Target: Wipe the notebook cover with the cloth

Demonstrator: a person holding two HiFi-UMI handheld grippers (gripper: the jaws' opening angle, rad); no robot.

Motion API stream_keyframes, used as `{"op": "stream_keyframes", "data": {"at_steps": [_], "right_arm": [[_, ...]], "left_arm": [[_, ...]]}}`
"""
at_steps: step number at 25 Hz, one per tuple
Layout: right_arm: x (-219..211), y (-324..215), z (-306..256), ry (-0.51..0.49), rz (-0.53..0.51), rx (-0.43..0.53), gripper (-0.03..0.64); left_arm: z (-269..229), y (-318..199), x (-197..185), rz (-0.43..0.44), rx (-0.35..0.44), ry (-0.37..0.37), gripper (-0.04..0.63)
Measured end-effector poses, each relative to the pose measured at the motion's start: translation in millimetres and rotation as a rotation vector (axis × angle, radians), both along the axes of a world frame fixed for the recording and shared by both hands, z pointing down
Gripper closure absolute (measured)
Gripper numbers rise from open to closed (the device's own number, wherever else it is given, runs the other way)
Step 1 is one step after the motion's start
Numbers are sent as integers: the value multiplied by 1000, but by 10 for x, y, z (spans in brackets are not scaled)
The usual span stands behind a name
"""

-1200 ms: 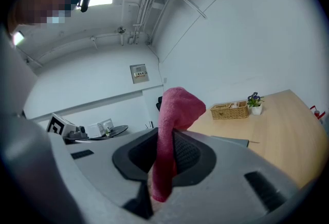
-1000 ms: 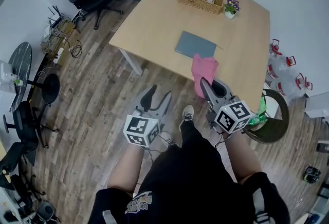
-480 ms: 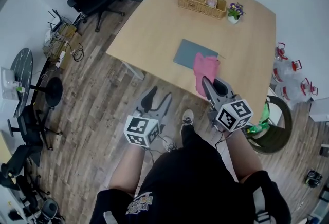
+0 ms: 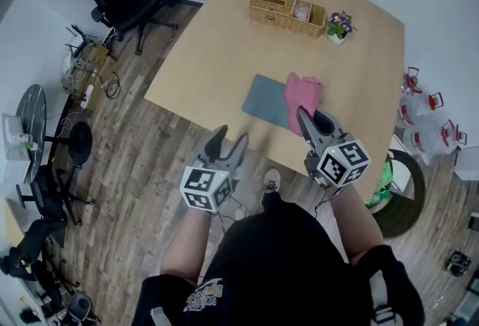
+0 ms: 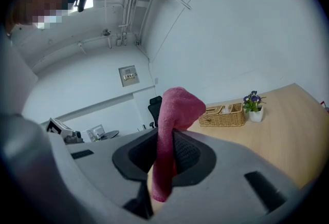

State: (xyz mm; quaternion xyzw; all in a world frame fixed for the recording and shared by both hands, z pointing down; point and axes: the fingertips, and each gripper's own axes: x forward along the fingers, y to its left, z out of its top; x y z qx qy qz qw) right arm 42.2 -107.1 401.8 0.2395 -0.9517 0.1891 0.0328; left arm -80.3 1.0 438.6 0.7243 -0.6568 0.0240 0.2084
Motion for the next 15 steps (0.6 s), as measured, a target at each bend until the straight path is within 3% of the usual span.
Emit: {"op": "stream_keyframes", "data": {"at_steps": [15], "right_arm": [[352,-961,214,22,54,-12,546]], "left_arm": [[303,-840,-58,-12,-102,-61,396]]}}
